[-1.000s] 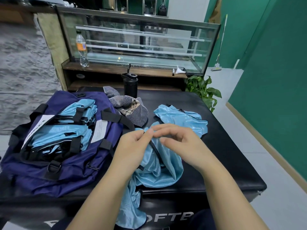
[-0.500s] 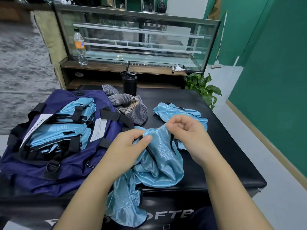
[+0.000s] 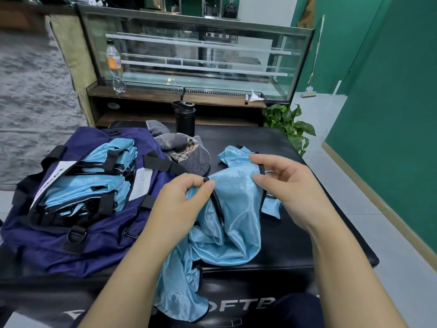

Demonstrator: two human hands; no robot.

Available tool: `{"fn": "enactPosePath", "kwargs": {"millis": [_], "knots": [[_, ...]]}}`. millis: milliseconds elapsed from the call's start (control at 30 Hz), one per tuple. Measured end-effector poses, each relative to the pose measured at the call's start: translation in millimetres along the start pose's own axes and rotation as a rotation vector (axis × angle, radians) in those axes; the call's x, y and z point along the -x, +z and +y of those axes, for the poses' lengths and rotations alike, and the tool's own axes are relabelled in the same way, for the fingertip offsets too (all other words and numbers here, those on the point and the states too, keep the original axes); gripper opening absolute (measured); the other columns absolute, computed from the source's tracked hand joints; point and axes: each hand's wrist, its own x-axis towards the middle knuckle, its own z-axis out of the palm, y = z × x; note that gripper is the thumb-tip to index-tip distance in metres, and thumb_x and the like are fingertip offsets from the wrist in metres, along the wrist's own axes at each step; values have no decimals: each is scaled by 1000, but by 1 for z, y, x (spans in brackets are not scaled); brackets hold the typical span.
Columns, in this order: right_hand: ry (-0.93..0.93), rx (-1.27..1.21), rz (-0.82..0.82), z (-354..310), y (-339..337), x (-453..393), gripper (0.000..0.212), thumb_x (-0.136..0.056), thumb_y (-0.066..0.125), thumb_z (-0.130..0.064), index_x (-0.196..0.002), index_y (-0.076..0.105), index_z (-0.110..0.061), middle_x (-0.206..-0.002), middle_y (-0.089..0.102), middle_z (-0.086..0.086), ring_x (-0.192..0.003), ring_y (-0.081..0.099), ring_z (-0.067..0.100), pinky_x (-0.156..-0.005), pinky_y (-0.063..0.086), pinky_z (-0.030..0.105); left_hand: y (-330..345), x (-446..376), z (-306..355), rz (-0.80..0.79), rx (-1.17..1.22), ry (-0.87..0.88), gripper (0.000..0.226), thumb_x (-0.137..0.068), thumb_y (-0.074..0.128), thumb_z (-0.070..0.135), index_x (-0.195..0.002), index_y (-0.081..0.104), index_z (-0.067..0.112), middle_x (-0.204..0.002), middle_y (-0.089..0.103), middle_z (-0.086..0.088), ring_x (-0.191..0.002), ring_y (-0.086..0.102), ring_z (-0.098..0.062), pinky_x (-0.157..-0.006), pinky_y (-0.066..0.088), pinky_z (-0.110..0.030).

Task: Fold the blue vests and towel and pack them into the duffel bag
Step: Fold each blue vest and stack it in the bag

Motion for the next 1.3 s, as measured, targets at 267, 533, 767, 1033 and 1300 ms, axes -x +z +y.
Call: {"fn": "enactPosePath", "kwargs": {"millis": [267, 533, 767, 1033, 1300], "knots": [[54, 216, -37, -1, -4, -3, 16, -76, 78, -32, -91, 72, -33, -71, 34, -1, -63, 36, 11, -61, 32, 22, 2, 3, 6, -53, 3, 83, 17, -93, 56, 20, -78, 62, 25, -81, 60, 13, -75, 53, 10, -68, 35, -4], [140, 33, -139, 11, -8, -6, 19, -84, 72, -14, -76, 56, -19, -90, 72, -9, -89, 63, 6, -91, 43, 30, 2, 3, 3, -94, 11, 125, 25, -93, 54, 15, -71, 56, 26, -73, 56, 24, -67, 49, 6, -65, 36, -7], [208, 122, -251, 17, -1, -4, 3, -83, 73, -20, -84, 71, -22, -84, 69, 3, -79, 61, 9, -86, 47, 32, 2, 2, 1, -134, 37, 115, 25, -95, 52, 13, -73, 56, 23, -67, 55, 25, -61, 47, 7, -61, 35, -9], [61, -10, -91, 20, -7, -11, 12, -91, 62, -8, -84, 58, -17, -68, 54, -1, -69, 43, 19, -66, 36, 27, 3, -2, -6, -96, -8, 69, 29, -96, 47, 20, -67, 44, 19, -55, 44, 17, -51, 40, 2, -53, 33, -14], [146, -147, -43, 26, 0, -12, 21, -84, 64, -32, -90, 67, -12, -77, 68, 0, -70, 58, 15, -72, 42, 36, 5, -4, -13, -102, 12, 14, 32, -97, 47, 22, -65, 45, 23, -53, 45, 22, -51, 40, 1, -52, 32, -16]]}}
